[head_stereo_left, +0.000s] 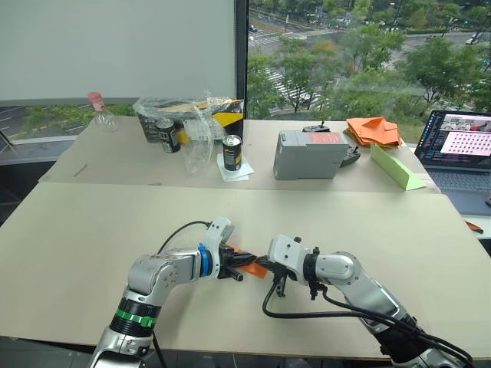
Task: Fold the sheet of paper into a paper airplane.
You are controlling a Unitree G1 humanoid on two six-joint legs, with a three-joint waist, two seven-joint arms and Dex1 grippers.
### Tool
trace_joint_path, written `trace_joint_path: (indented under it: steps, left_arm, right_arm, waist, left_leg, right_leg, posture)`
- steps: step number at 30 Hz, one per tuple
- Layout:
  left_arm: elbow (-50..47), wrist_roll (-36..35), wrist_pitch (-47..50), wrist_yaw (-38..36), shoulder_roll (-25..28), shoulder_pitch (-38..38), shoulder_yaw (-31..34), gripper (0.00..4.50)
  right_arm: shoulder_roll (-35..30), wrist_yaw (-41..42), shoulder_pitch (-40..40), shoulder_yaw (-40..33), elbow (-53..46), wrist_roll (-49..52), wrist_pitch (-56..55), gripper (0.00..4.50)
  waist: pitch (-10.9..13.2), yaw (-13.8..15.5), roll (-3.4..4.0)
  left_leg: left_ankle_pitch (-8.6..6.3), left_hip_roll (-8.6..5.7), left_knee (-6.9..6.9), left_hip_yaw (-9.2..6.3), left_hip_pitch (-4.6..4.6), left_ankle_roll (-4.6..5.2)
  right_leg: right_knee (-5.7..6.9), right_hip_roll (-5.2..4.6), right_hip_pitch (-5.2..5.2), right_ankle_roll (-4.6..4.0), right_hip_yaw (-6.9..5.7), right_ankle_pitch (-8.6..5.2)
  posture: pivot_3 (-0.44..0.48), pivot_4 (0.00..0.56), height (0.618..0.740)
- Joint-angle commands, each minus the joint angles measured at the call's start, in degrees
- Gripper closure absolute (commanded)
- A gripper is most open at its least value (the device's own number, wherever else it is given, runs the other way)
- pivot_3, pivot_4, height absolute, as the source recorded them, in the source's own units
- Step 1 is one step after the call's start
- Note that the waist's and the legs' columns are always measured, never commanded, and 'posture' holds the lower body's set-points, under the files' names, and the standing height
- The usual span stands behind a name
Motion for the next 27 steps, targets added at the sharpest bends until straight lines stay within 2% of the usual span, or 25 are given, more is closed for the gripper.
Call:
trace_joint_path:
  steps: [1,8,18,27]
  left_arm:
    - [2.19,2.27,-1.53,0.66,1.41,0.68,0.3,4.5]
    - [3.98,2.5,-3.29,0.94,3.43,1.79,2.24,4.5]
    - [-0.02,1.14,-2.22,1.59,6.32,6.94,5.55,4.5]
    - [1.48,1.06,-2.1,3.01,6.15,6.37,9.82,4.5]
  right_arm:
    - [-0.29,0.02,1.12,0.77,1.35,-1.64,1.58,4.48]
    - [-0.32,0.44,0.91,0.92,1.34,-1.56,1.76,4.48]
    - [-0.41,1.27,0.07,1.26,2.48,-1.69,1.03,4.48]
    - [-0.25,1.94,-0.62,1.5,3.64,-1.92,0.15,4.48]
  waist:
    - [0.0,0.01,0.0]
    - [0.0,-0.09,0.0]
    - [-0.03,-0.27,0.04]
    - [-0.06,-0.21,0.04]
  left_leg:
    - [0.0,0.0,0.0,0.0,0.0,0.0]
    - [0.0,0.01,0.0,0.0,0.03,0.0]
    - [-0.01,0.03,-0.04,0.0,0.09,0.01]
    - [-0.01,0.04,-0.05,0.0,0.14,0.01]
  right_leg:
    - [0.0,0.0,0.0,0.0,0.0,0.0]
    - [0.01,0.0,0.01,0.0,0.0,0.0]
    - [0.01,0.02,0.02,0.0,0.02,0.0]
    - [0.02,0.03,0.06,0.0,0.02,0.0]
  posture:
    - [0.0,0.15,0.74]
    - [0.0,0.15,0.74]
    - [0.0,0.15,0.74]
    - [0.0,0.15,0.74]
